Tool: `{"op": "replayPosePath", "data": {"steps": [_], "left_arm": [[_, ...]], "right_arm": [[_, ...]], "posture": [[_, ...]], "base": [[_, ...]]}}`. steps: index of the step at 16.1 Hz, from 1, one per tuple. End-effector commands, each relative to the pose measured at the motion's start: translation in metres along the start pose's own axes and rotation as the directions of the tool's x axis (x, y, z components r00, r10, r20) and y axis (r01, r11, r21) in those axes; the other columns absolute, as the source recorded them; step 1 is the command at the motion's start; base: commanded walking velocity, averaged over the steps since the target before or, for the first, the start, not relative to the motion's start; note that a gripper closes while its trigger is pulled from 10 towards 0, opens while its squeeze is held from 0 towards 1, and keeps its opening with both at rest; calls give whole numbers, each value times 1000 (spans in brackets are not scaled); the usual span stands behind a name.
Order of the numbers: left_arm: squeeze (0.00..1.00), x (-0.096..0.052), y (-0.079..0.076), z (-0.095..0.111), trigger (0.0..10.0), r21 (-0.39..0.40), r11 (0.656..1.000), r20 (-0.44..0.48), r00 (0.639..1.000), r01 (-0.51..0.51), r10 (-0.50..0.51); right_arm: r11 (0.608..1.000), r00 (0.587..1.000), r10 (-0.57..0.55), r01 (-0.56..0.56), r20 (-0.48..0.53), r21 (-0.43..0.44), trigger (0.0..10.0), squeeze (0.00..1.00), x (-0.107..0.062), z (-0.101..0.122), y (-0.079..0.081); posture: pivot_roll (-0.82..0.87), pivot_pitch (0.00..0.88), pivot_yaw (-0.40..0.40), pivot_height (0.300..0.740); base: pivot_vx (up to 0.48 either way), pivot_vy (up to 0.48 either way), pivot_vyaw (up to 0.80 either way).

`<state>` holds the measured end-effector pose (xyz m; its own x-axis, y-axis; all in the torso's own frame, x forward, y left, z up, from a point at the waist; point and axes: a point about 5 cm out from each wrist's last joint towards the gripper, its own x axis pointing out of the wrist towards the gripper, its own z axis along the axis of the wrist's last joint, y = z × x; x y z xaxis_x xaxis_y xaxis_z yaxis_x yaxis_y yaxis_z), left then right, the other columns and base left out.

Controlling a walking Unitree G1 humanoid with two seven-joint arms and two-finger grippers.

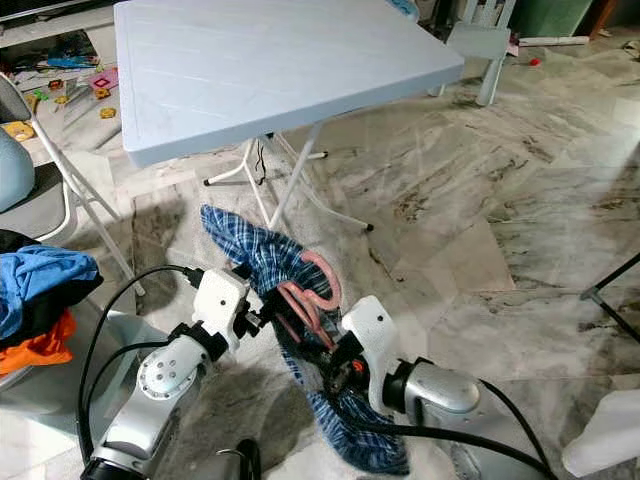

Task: Hang hanger

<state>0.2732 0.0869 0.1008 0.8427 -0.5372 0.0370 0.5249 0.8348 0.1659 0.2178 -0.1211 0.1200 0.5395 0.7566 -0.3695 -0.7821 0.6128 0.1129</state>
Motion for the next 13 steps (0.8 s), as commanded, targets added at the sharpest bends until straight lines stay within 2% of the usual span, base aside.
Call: {"op": "replayPosePath", "data": {"steps": [1, 9, 13], "left_arm": [[0, -2, 1, -4, 0, 2, 1000, -12, 1000, -1, 1], [0, -5, 1, -6, 0, 9, 1000, -23, 1000, -1, 1], [0, -8, 0, -8, 0, 7, 1000, -41, 999, 25, -24]], "right_arm": [[999, 999, 36, -36, 16, -21, 10000, 0, -1, 6, 6], [999, 1000, 27, -27, -9, -36, 10000, 0, 1, -1, 7], [994, 1000, -13, 11, -19, -110, 10000, 0, -2, -2, -2]], "posture": [[-77, 176, 6, 740], [-78, 183, 8, 740], [-79, 188, 8, 740]], "base": [[0, 0, 0], [0, 0, 0], [0, 0, 0]]}}
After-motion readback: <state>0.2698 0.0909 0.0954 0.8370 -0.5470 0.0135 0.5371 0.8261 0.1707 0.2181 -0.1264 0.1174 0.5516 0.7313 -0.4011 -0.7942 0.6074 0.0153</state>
